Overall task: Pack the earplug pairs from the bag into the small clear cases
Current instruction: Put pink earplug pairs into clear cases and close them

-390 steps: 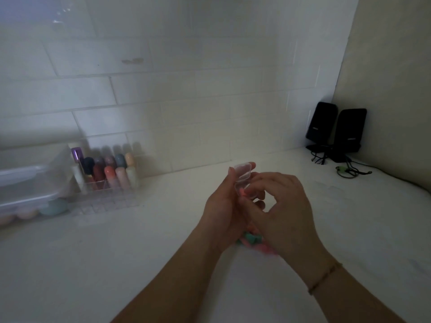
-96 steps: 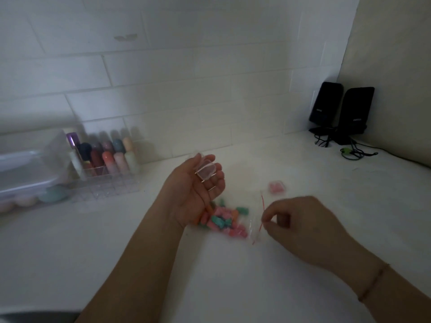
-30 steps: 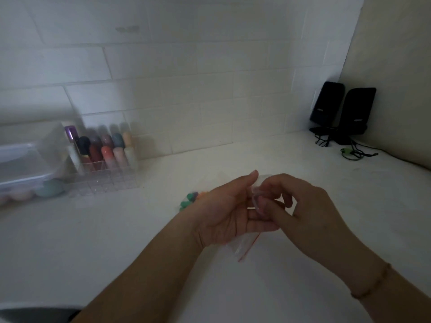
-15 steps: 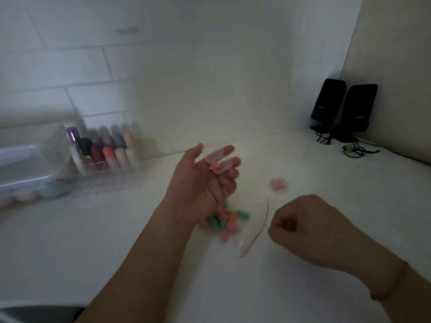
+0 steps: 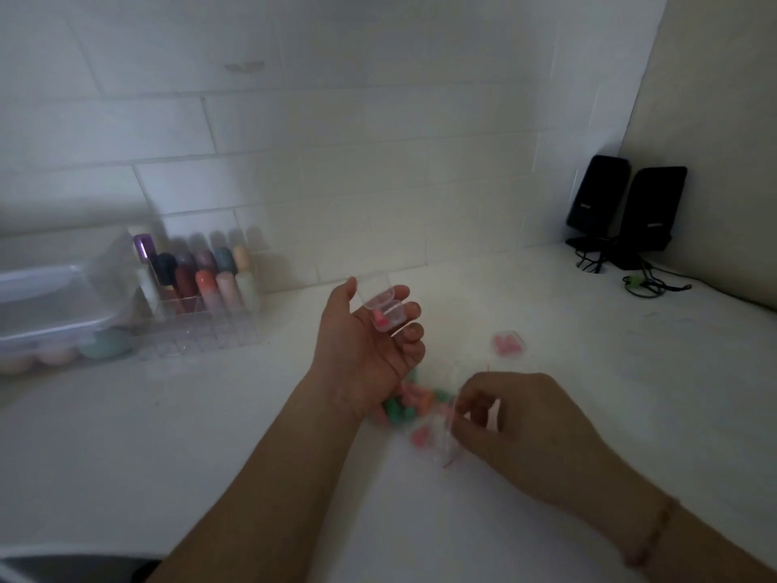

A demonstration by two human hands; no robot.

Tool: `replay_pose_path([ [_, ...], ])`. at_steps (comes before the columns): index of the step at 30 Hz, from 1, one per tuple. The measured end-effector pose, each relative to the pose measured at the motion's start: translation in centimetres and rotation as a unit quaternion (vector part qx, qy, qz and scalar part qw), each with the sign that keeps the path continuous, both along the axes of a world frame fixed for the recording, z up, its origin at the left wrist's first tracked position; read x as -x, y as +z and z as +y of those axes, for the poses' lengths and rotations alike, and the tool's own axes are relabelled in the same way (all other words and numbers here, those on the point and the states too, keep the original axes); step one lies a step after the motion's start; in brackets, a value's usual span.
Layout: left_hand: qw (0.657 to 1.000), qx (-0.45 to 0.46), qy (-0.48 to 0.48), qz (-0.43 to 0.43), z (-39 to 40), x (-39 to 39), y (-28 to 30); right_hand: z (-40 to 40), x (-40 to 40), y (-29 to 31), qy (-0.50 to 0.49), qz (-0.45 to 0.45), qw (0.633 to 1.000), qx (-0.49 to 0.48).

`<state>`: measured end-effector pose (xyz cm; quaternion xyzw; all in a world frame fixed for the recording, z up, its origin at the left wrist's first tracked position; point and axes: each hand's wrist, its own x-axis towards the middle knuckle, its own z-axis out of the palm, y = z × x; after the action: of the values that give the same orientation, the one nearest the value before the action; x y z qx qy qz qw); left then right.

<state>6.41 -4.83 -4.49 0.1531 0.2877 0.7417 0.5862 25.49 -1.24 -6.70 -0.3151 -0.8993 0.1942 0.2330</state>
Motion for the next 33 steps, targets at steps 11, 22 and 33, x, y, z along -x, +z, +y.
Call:
replay_pose_path([
  [11, 0.988, -0.03, -0.121, 0.089, -0.1, -3.1, 0.1, 1.9, -2.4, 3.9, 0.17, 0.333, 0.805, 0.461],
  [22, 0.973, -0.015, -0.182, 0.142, -0.4, -5.2, 0.0, 1.3, -2.0, 3.8, 0.026, 0.292, 0.942, 0.163],
  [33, 0.959, -0.044, -0.236, 0.15, -0.5, -5.6, -0.1, 1.0, -1.2, 2.4, 0.033, 0.218, 0.974, -0.056],
])
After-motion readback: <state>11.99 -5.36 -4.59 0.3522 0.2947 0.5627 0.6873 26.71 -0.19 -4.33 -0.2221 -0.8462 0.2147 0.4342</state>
